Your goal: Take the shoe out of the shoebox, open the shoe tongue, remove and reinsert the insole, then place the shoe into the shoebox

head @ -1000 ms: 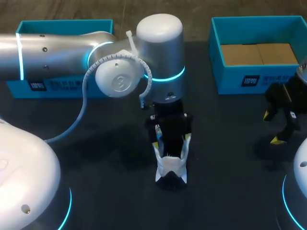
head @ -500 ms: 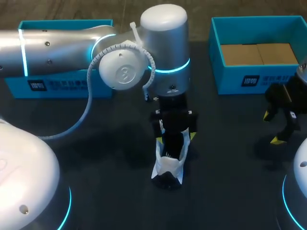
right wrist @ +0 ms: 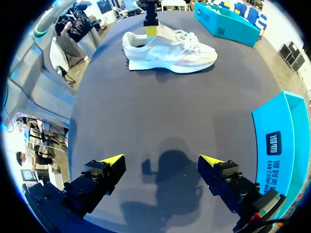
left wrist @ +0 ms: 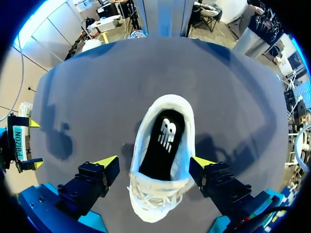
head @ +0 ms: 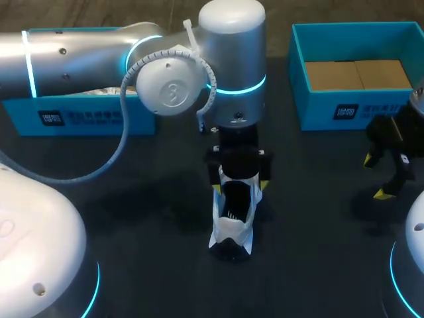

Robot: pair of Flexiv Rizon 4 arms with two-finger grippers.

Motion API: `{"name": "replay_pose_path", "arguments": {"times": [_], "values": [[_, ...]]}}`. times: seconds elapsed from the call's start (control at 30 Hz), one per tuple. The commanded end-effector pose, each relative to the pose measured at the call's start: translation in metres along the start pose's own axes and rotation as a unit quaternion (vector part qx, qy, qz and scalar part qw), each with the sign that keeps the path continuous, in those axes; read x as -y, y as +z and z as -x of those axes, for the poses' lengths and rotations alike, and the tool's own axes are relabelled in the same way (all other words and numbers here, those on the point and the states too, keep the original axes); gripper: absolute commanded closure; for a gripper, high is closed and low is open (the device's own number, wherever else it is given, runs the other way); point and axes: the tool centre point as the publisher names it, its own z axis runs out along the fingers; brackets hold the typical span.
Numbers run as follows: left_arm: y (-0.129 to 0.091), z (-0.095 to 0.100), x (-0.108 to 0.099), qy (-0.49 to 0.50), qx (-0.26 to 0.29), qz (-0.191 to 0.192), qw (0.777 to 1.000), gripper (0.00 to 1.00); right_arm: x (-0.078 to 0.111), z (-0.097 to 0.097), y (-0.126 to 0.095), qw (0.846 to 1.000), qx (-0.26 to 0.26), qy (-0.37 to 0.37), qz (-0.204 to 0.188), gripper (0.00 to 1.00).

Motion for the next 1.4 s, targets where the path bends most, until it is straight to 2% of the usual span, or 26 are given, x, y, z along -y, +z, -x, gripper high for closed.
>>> {"name": "replay_pose_path", "arguments": {"times": [0.03,0.23,0.43,0.5,0.6,0.67,0.77,0.8,0.83,0.97,1.4], "values": [[-0.014,-0.011,0.0,-0.003,0.005,0.013,1.0,0.04,0.0,-0.001,0.0,1.0,0.001,0.001,-0.002,0.0],[-0.029,-0.015,-0.013,-0.011,0.01,0.034,0.999,0.06,0.0,-0.001,0.0,1.0,0.001,0.001,-0.002,0.0],[-0.036,-0.015,-0.034,-0.004,0.013,0.036,0.999,0.06,0.0,-0.001,0.0,1.0,0.001,0.001,-0.002,0.0],[-0.038,-0.014,-0.039,0.005,0.015,0.034,0.999,0.09,0.0,-0.001,0.0,1.0,0.001,0.001,-0.002,0.0],[-0.04,-0.013,-0.048,0.015,0.016,0.033,0.999,0.17,0.0,-0.001,0.0,1.0,0.001,0.001,-0.002,0.0],[-0.042,-0.011,-0.051,0.021,0.02,0.029,0.999,0.31,0.0,-0.001,0.0,1.0,0.001,0.001,-0.002,0.0],[-0.042,-0.009,-0.052,0.024,0.02,0.03,0.999,0.43,0.0,-0.001,0.0,1.0,0.001,0.001,-0.002,0.0],[-0.041,-0.008,-0.051,0.027,0.02,0.029,0.999,0.55,0.0,-0.001,0.0,1.0,0.001,0.001,-0.002,0.0],[-0.04,-0.007,-0.05,0.03,0.019,0.028,0.999,0.57,0.0,-0.001,0.0,1.0,0.001,0.001,-0.002,0.0],[-0.033,-0.008,-0.047,0.038,0.015,0.024,0.999,0.55,0.0,-0.001,0.0,1.0,0.001,0.001,-0.002,0.0],[-0.003,-0.009,-0.037,0.057,0.002,0.013,0.998,0.6,0.0,-0.001,0.0,1.0,0.001,0.001,-0.002,0.0]]}}
